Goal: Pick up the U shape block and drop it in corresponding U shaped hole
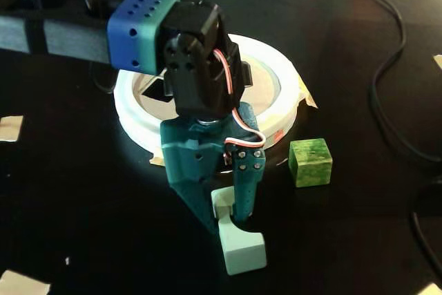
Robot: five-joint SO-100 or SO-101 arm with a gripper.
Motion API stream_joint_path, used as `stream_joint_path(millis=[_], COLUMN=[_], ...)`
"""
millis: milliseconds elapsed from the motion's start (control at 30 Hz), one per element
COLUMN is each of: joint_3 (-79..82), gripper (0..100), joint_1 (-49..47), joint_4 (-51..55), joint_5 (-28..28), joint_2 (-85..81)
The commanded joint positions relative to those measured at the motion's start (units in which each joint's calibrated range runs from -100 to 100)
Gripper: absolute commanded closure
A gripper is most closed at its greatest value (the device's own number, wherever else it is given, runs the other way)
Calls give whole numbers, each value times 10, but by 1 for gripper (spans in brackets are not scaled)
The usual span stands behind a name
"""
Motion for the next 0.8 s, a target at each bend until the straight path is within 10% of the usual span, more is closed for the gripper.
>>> stream_joint_path(millis=[0,767], joint_3=[-43,-52], gripper=[90,90], joint_1=[10,50], joint_4=[-8,127], joint_5=[-2,-67], joint_2=[-9,-153])
